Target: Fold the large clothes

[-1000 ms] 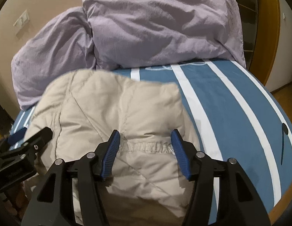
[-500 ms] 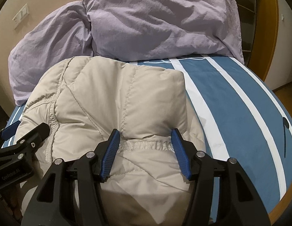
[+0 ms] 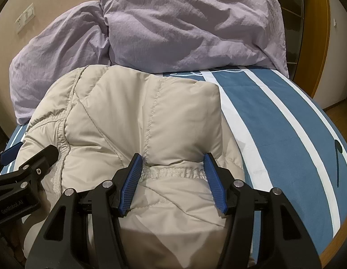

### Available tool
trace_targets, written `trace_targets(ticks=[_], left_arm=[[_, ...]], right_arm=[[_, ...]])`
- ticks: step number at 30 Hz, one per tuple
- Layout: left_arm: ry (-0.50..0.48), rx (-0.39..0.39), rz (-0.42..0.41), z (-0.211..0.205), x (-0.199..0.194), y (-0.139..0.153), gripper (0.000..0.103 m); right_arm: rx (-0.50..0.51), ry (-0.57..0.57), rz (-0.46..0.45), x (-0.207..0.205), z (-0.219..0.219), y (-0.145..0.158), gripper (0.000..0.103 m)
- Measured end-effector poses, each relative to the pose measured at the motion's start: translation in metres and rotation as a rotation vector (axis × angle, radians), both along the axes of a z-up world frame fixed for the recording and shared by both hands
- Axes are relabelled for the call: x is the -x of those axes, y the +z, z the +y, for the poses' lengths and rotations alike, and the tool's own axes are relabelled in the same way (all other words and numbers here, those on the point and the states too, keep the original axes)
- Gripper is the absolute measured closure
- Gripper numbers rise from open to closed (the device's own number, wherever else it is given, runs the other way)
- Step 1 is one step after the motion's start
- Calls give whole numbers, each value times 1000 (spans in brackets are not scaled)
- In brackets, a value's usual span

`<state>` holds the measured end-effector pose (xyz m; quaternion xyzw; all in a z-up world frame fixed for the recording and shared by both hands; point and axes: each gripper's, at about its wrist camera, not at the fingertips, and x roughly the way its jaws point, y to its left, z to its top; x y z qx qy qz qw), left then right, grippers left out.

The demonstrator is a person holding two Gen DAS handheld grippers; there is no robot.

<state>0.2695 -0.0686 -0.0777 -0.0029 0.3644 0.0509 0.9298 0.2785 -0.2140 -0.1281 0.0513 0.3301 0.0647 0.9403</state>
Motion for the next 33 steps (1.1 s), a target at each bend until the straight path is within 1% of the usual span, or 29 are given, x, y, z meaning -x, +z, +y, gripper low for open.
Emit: trace_targets(ticks=[5,8,9,10,12,14,15,16,17,21,25,29,33], left_arm=[[-8,13,24,3,-1,5,2],[-11,66,58,13,-3,14,2],[-7,88,67,19,-4,18,2],[2,99,68,23,-3,20,2],[22,127,70,38,-4,26,2],[37,162,79,49,-6,29,2],[50,184,87,58,-8,29,2],[62,200,94,64,-9,29,2],[69,219,100,69,-10,29,2],[69,321,141,88,-14,25,2],[54,415,182,99,-19,15,2],[39,491,203,104,-21,4,2],[25,593,223,111,-25,-9,2]], right_arm=[[-11,23,36,-4,-5,6,43],[-52,56,80,-10,-16,16,41],[-67,55,90,-13,-22,20,37],[-73,43,93,-14,-26,22,28],[-122,28,96,-18,-42,26,26],[-190,30,135,-27,-57,25,22],[-230,41,174,-34,-64,23,17],[-253,50,198,-38,-66,20,14],[-278,62,224,-41,-69,17,13],[-393,118,326,-55,-77,2,4],[-509,163,447,-62,-76,-16,1],[-586,189,507,-66,-74,-29,1],[-636,223,552,-69,-68,-37,1]])
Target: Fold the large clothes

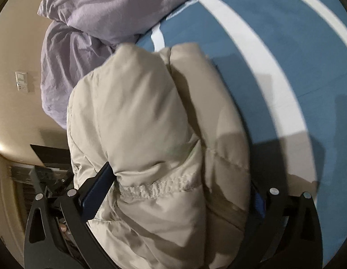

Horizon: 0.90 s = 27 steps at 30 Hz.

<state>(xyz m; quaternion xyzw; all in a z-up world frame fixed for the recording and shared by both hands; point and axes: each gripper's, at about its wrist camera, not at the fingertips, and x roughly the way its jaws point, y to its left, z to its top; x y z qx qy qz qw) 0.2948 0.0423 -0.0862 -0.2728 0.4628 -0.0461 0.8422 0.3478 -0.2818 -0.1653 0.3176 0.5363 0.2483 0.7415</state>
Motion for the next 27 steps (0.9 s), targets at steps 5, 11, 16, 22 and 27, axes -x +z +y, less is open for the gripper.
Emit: trace_targets(ticks=[5,11,16,22,27], left_arm=[[1,135,15,7,-7,-15,2],[12,266,29,10,-13,-29,2],[-6,290,34,12,-14,-25,8],[-22,302,17,23,-21,-13,20],[-12,273,-10,43,-35,0,23]], right_arm=[[-27,4,13,-4,2,-2,1],[-65,10,20,-5,0,-6,1],[-107,13,0,-3,0,-6,7],[-196,6,-23,-5,3,-3,31],[-227,10,-48,-20,28,9,39]])
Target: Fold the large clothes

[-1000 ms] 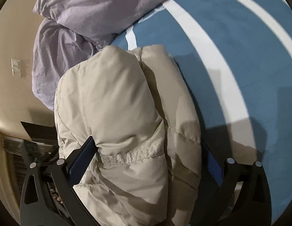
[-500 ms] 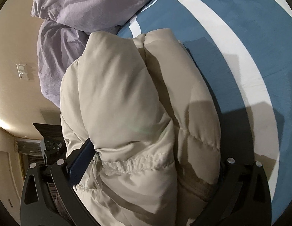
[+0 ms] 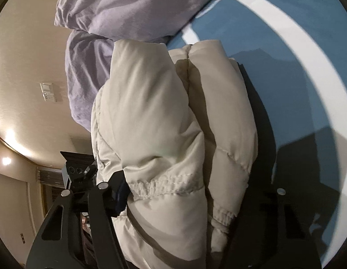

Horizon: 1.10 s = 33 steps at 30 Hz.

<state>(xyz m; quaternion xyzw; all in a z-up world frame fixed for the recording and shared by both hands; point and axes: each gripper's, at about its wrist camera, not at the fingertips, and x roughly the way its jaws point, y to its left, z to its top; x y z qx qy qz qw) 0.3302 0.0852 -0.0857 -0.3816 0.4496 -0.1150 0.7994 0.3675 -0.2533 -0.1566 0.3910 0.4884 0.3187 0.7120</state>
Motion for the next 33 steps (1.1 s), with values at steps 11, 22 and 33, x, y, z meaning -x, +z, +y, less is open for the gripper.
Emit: trace_targets(ticks=[11,22,33], left_arm=[[101,-77,-19,66,-25,14,22],[146,-380,-34,63,-29,29,14],[213,-727,-212,18,-28,79,10]], right_arm=[[21,41,-19,-45,68,25,41],[210,20,-40,-40,61,39,24],[542,-151,-323,-29,73,106,23]])
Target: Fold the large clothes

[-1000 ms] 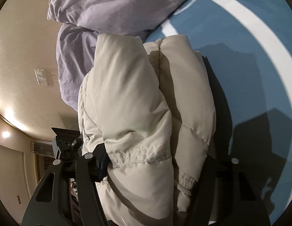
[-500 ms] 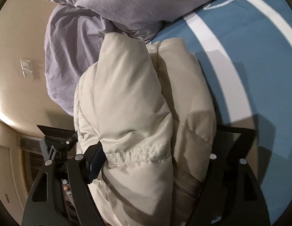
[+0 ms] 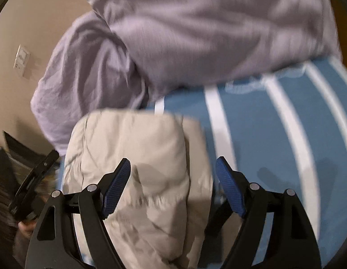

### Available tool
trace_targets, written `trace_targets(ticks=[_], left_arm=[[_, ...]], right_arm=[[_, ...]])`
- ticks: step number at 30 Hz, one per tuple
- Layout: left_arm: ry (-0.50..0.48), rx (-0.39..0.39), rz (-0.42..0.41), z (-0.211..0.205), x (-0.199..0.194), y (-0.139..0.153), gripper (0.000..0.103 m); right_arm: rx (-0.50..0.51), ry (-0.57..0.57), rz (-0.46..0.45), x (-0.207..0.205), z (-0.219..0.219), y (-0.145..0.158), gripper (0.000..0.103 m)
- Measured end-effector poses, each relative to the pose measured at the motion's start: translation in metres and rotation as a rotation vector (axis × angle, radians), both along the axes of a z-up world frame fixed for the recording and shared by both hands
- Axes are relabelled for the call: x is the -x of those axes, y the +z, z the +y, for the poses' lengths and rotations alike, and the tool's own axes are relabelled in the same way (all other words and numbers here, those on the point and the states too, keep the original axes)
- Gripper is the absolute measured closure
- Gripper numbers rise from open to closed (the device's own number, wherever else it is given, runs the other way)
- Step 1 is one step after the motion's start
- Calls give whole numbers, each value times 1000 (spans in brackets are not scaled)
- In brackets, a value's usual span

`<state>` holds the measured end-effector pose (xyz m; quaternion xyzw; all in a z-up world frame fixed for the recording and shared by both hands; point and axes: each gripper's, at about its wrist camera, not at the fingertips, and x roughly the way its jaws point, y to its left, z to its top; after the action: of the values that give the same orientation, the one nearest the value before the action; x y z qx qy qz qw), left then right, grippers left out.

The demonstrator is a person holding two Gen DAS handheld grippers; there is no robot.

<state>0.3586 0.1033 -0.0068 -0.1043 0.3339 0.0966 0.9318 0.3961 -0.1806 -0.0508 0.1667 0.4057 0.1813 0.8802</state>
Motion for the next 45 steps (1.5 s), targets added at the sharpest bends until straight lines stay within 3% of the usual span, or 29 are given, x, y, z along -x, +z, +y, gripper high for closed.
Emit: trace_targets(ticks=[6,7,13,23,38,41,43,45], left_arm=[[-41,-52,1,-25,-8,-6,9],[-46,-59,4,-29,-9,-9,9],[-70,-106,35,-41,-14,-27,9],[-81,-97,15,-37,-15,-44,2],[-92,-105,17,-40,-22,-56,2],[-90,-110,26,-41,-22,-55,2],[-87,-113,32,-41,-21,-52,2],[-80,-119,39,-41,-15,-47,2]], right_arm=[[157,5,-191,6,40,23,27],[178,10,-212,7,45,24,31],[305,23,-289,8,74,12,33],[335,12,-270,5,79,-26,32],[319,1,-236,-2,79,-46,30],[322,4,-207,-3,77,-43,26],[324,-3,-175,-2,72,-39,13],[309,-10,-147,3,64,-36,10]])
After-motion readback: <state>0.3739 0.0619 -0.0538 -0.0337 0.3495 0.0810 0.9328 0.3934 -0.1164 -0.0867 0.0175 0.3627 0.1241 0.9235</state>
